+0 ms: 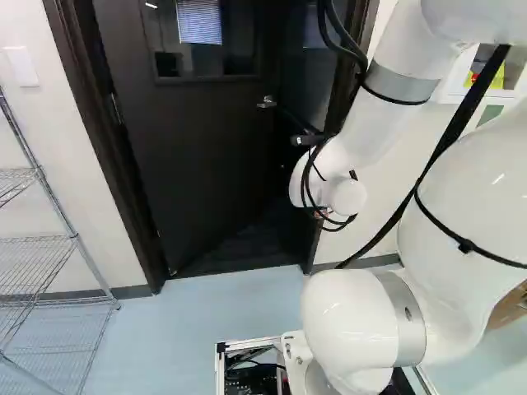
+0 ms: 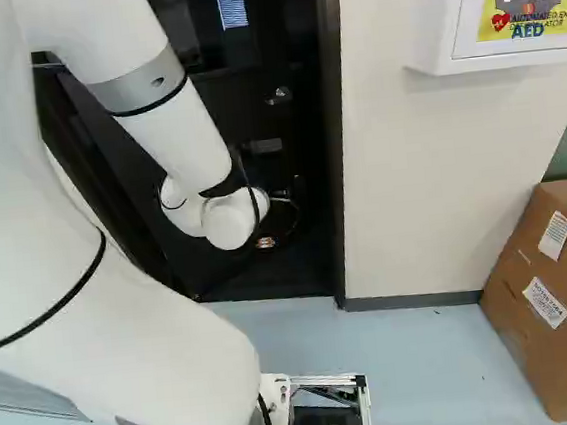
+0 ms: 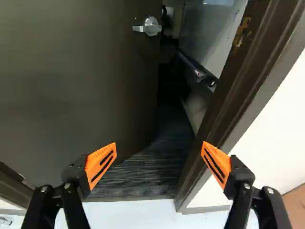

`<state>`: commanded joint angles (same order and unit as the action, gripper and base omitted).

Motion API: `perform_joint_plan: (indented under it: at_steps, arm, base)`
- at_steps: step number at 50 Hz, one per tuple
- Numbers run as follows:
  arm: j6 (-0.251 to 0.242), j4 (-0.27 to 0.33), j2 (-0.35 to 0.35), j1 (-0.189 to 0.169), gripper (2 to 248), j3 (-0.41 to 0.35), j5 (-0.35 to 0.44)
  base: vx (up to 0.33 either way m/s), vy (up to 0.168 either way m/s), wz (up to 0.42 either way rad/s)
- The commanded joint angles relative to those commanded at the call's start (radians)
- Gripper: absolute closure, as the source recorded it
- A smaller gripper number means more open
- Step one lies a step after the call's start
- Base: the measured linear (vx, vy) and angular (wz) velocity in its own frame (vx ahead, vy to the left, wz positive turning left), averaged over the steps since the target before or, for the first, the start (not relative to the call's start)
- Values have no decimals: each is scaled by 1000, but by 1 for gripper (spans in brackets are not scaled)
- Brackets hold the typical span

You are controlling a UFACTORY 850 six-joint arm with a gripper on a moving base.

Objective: Open the door and move inside

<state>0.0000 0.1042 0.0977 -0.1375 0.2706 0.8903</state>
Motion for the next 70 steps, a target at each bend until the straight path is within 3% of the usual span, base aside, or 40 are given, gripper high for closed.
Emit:
perform_joint_plan:
  at_steps: [27,70]
  arm:
    - [0,0,0,0,3,0,0]
    - [0,0,0,0,3,0,0]
  base:
    - [3,17,2]
    - [53,62,-35]
